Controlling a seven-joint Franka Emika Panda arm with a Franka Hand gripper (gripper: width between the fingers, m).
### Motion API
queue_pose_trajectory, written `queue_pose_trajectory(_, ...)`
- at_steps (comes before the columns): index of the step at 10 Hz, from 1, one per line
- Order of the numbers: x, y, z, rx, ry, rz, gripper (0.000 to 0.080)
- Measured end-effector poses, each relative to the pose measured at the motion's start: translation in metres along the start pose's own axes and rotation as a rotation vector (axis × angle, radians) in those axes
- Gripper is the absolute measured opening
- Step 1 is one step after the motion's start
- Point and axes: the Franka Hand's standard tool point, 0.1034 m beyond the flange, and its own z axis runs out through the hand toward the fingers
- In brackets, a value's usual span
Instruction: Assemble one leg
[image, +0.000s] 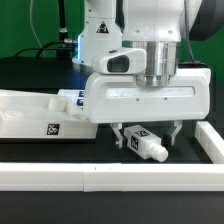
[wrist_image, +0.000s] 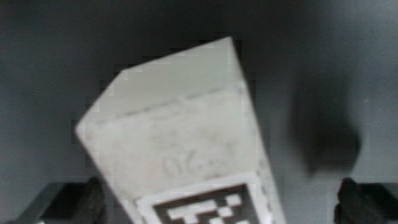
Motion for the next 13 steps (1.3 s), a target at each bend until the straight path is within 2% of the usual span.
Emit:
queue_pose_trajectory(1, 0.0, 0.0, 0.0, 0.0, 0.0, 0.0, 0.0649)
queue_pose_trajectory(2, 0.0, 0.0, 0.0, 0.0, 0.0, 0.0, 0.0532)
queue_pose_trajectory(3, 0.0, 0.0, 0.0, 0.0, 0.0, 0.0, 0.035)
queue_pose_trajectory(4, 0.0, 0.0, 0.0, 0.0, 0.0, 0.0, 0.0285)
queue_pose_trajectory(6, 0.0, 0.0, 0.0, 0.0, 0.0, 0.0, 0.0285)
queue_pose_trajectory(7, -0.003, -0.008, -0.011, 0.019, -0.033, 0.034, 0.0285)
queue_pose_trajectory(8, -0.006, -0.022, -0.034, 0.04, -0.048, 0.048, 0.0285)
queue_pose_trajectory(10, -0.026, -0.046, -0.065, 0.062, -0.057, 0.105, 0.0285)
queue_pose_trajectory(11, -0.03, -0.051, -0.069, 0.065, -0.059, 0.11, 0.0285)
queue_pose_trajectory(13, -0.03, -0.048, -0.066, 0.062, -0.063, 0.114, 0.0285)
